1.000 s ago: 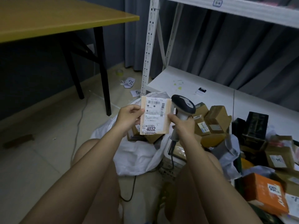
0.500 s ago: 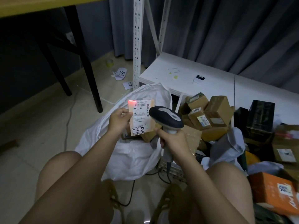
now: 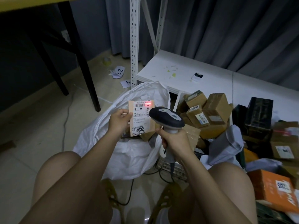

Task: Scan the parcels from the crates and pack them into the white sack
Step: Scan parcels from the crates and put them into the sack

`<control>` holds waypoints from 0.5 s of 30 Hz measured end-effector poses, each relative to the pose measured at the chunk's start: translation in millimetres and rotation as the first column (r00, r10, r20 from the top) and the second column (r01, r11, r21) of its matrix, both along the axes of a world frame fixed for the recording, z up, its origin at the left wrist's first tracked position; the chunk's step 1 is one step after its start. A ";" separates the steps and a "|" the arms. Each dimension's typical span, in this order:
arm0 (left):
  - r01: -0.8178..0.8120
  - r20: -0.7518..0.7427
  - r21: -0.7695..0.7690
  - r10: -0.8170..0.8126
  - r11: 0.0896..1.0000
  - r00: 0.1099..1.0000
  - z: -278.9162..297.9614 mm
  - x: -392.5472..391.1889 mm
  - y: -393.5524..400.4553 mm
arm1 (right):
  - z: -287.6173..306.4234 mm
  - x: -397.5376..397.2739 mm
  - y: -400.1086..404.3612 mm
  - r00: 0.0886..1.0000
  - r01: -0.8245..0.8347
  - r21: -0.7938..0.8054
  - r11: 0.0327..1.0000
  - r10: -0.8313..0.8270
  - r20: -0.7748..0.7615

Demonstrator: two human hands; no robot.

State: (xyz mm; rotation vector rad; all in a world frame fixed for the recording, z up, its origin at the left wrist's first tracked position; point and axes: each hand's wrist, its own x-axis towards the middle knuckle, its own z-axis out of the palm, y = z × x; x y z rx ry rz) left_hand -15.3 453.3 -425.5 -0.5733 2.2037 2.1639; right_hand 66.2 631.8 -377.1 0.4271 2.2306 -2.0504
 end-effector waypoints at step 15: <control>0.000 -0.001 -0.017 0.000 1.000 1.000 -5.7 -0.5 -3.1 | -8.7 -9.0 -4.8 0.999 0.000 -0.006 1.000 0.000 0.034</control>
